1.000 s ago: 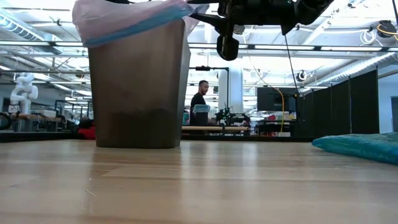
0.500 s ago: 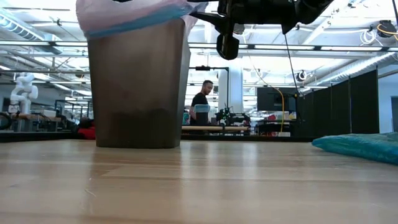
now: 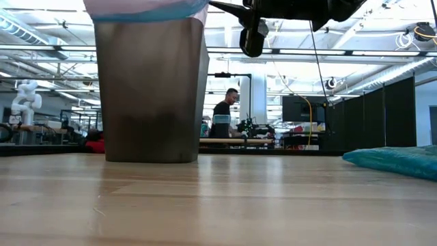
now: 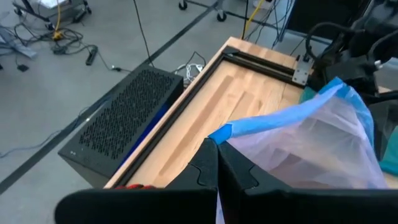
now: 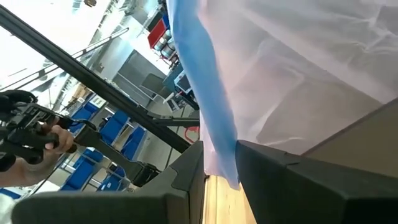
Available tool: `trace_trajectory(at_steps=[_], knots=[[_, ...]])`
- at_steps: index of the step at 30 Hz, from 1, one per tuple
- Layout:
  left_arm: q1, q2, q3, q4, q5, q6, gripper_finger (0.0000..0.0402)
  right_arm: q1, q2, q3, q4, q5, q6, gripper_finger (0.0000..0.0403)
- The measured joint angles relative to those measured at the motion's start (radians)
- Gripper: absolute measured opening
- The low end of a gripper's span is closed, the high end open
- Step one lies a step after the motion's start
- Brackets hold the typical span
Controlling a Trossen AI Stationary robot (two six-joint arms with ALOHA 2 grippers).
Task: Place trash/remove bag and relplace
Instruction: Close the pink trash bag inside the trash bin
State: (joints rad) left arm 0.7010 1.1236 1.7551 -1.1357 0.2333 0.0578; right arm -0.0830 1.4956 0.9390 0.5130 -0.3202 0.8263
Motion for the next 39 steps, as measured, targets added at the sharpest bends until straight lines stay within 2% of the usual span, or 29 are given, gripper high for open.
trace_trajectory(at_steps=[6,10,13,21,27,30,32,36,39], knots=[[0.000,0.000,0.037,0.001,-0.001,0.001,0.0000,0.000,-0.004,0.000,0.026,-0.014,0.000,0.0086],[0.000,0.000,0.043,-0.002,-0.002,0.001,0.0000,-0.020,-0.015,0.000,0.093,-0.137,0.028,0.0086],[0.000,0.000,0.043,-0.016,-0.002,0.001,0.0000,-0.055,-0.053,0.000,0.080,-0.157,0.050,0.0086],[-0.001,-0.002,0.043,-0.030,0.023,0.000,0.0000,-0.247,-0.119,0.000,0.072,-0.112,-0.101,0.0086],[-0.001,-0.002,0.043,-0.026,0.054,0.000,0.0000,-0.405,-0.033,0.066,0.028,-0.090,-0.139,0.0086],[-0.001,-0.002,0.042,-0.025,0.058,0.000,0.0000,-0.430,0.042,0.173,-0.050,-0.122,-0.220,0.0086],[-0.001,-0.001,0.042,-0.025,0.058,0.000,0.0000,-0.436,0.101,0.254,-0.163,-0.120,-0.298,0.0086],[-0.001,-0.001,0.042,-0.025,0.058,0.000,0.0000,-0.447,0.232,0.403,-0.413,-0.062,-0.434,0.0086],[-0.001,-0.001,0.042,-0.025,0.058,0.000,0.0000,-0.454,0.309,0.496,-0.562,-0.052,-0.476,0.0085]])
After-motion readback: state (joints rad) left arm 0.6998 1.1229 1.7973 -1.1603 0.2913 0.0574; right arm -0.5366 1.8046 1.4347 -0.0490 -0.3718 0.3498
